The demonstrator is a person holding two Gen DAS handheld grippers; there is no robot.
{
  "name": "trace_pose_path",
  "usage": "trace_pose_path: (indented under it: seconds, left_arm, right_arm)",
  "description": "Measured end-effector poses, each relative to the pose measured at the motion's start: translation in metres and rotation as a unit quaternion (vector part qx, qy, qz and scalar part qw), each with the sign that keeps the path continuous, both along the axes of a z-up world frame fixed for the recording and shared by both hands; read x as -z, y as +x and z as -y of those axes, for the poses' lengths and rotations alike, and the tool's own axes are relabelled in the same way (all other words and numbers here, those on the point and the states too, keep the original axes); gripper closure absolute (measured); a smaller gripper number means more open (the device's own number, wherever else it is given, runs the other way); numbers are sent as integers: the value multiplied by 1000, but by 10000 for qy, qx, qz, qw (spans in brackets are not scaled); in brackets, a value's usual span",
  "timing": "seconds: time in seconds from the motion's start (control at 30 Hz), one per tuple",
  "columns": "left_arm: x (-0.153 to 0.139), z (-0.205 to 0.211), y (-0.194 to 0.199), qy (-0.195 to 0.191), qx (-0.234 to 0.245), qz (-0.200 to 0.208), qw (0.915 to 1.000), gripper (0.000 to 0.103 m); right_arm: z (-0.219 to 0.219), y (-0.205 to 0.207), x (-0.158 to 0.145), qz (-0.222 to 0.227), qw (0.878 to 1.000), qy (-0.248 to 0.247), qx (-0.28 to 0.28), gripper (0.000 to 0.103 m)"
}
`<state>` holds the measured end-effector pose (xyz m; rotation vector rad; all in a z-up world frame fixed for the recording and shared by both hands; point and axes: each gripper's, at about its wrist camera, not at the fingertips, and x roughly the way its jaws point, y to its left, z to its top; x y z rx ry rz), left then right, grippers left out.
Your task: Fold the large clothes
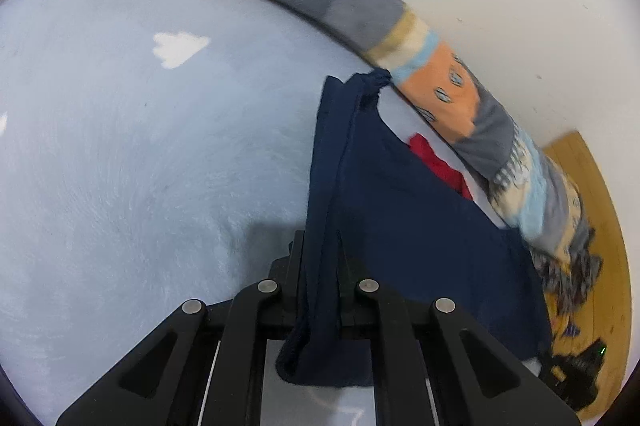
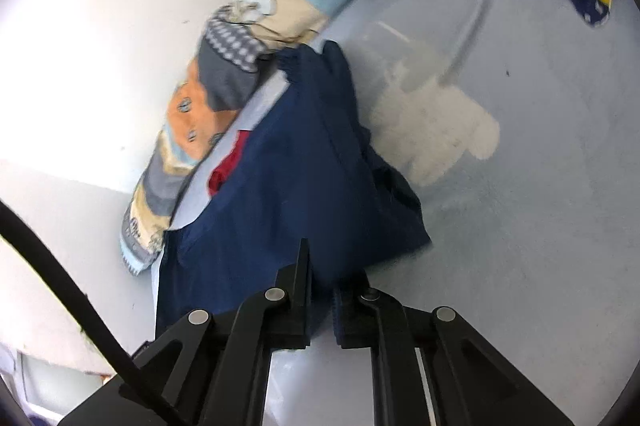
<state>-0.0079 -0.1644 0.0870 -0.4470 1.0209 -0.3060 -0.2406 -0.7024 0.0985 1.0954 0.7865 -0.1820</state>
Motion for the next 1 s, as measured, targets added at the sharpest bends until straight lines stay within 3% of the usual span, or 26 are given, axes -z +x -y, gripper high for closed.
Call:
trace_pose_path:
  seconds: [0.1,0.2,0.27,0.3,0.33,0.4,0.47,0.5,0.67,0.73,0.8,0.83,0.93,1.0]
  left_arm:
    - [2,-4,-7,62,184,-92,9998,94]
    - [19,-10,-9,226,167,-346,9990,92]
    - [28,-15,-8,305,24,-450,9985,90]
    - [33,-17,-6,331,-17,-520,9981,88]
    - [37,-18,-5,374,-56,-585,9976,83]
    - [44,-20,-4,344,-99,-694,9969,79]
    - [50,-21,-4,437,-126,-773,9960,64]
    - [53,-21,-5,454,-128,-810,9956,62]
    - [64,-18,-4,523,-146,-890,9946,50]
    - [68,-16,-5,572,-138,-925,9940,45]
    - [71,-11,-3,638,-97,-920,9937,41]
    - [72,-8,-3,679,-82,-896,9936,39]
    - [74,-5,-5,809,-35,-846,9931,33]
    - [75,0,-4,913,40,-813,9925,29]
  right_arm:
    - [0,-13,-8,56,9999,63,-59,95]
    - [3,-18,6,-446,9988,-66,-184,92]
    - [11,-23,26,-548,9981,281,-76,64]
    - [17,-27,37,-654,9973,336,49,37]
    - [21,-32,44,-774,9962,328,206,32]
    - [30,-43,63,-757,9944,544,497,32]
    - [37,-49,82,-706,9909,852,763,32]
    - [39,-49,90,-622,9896,978,847,34]
    - [54,-13,104,-65,9863,1227,1096,37]
    - [54,10,101,-99,9897,1082,937,37]
    - [50,43,96,-560,9964,478,417,34]
    - [44,59,92,-819,9966,18,52,27]
    - [28,86,82,-1099,9889,-654,-754,7]
    - [19,101,80,-1451,9774,-997,-1173,4]
